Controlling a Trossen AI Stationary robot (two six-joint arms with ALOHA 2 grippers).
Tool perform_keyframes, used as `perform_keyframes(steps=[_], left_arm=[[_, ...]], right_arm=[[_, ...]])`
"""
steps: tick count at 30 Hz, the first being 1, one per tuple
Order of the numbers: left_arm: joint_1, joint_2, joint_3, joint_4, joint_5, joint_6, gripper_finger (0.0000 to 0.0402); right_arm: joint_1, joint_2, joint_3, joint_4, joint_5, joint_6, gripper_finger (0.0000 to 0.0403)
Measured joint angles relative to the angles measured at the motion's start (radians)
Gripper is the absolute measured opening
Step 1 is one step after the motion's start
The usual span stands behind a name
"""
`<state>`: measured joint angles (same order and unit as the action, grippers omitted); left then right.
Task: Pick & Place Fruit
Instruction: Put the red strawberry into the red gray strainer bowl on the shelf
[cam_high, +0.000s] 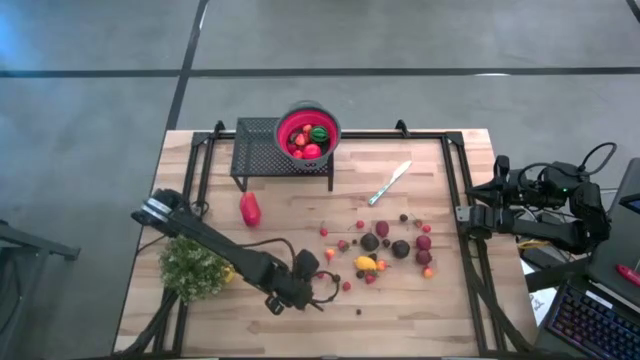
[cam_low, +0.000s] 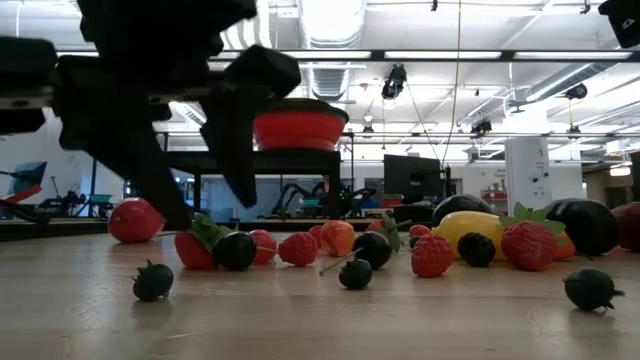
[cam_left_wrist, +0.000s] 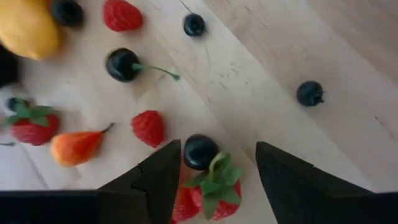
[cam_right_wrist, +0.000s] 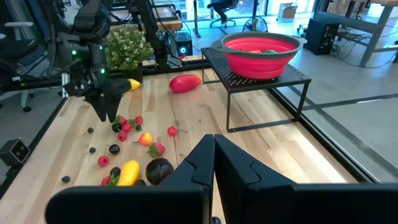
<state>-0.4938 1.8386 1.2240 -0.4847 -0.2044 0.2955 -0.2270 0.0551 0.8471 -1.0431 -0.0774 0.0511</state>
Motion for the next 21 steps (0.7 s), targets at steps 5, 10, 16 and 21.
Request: perform_keyframes(steps=[5,10,16,21], left_arm=[[0.002,0.012,0.0,0.003,0.001,0.006,0.0194],[0.01,0.012,-0.001,-0.004,-0.005,0.006,0.0167],[0.022,0.033,-0.002,-0.004,-0.004,0.005,0.0137],[0.024,0.042,-0.002,-0.001,-0.008,0.002,0.0118]], right_arm=[[0.0,0.0,0.0,0.0,0.0,-0.001,0.0008],[0.0,0.0,0.0,0.0,0.0,-0.001,0.0008],[0.0,0.0,0.0,0.0,0.0,-0.001,0.0008],[0.0,0.0,0.0,0.0,0.0,0.0,0.0008]])
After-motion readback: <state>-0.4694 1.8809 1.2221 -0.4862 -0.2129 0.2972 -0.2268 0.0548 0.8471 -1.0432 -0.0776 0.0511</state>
